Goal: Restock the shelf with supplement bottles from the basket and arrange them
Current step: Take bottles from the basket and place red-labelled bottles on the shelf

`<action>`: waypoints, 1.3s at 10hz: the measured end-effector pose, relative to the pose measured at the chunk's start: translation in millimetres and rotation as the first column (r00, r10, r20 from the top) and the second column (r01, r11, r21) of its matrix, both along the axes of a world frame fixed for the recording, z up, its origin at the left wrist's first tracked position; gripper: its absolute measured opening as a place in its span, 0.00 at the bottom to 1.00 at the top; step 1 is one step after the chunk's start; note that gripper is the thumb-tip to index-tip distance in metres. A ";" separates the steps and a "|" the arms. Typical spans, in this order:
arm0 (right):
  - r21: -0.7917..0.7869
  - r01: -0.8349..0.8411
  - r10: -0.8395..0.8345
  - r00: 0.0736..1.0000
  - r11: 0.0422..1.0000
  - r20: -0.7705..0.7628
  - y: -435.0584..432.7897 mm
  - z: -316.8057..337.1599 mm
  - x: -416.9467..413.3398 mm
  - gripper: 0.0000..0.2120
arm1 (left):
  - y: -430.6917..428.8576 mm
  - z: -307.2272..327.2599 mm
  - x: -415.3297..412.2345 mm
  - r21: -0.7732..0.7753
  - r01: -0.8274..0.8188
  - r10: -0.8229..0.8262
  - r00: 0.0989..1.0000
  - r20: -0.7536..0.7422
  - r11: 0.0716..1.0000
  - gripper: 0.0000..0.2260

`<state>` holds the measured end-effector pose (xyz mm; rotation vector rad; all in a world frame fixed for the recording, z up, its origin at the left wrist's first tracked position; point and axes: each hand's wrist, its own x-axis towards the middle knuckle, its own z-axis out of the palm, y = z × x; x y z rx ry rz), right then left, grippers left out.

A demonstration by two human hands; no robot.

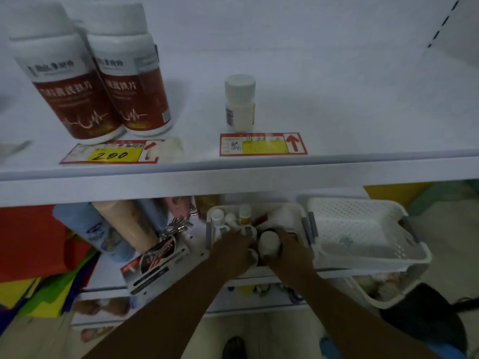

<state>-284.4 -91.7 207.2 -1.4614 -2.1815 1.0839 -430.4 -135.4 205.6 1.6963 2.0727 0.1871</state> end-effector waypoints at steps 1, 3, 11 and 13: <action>-0.084 -0.034 0.047 0.987 0.996 0.157 13.7 -0.1 -6.2 0.25 | 6.9 7.7 -3.7 -0.166 0.055 -0.055 0.998 0.009 0.984 0.18; -0.068 0.015 -0.025 0.988 0.998 -0.150 18.5 -5.8 1.9 0.16 | 22.5 18.0 -14.5 -0.312 0.226 -0.216 0.974 0.068 0.923 0.19; -0.306 -0.425 0.041 0.637 0.852 -0.770 -63.3 204.3 39.1 0.32 | -139.0 216.0 67.6 0.335 -0.773 0.128 0.469 0.874 0.539 0.14; -0.101 -0.549 0.217 0.484 0.830 -0.848 -72.9 287.2 4.2 0.22 | -162.8 278.6 38.5 0.449 -0.762 0.025 0.519 0.855 0.467 0.14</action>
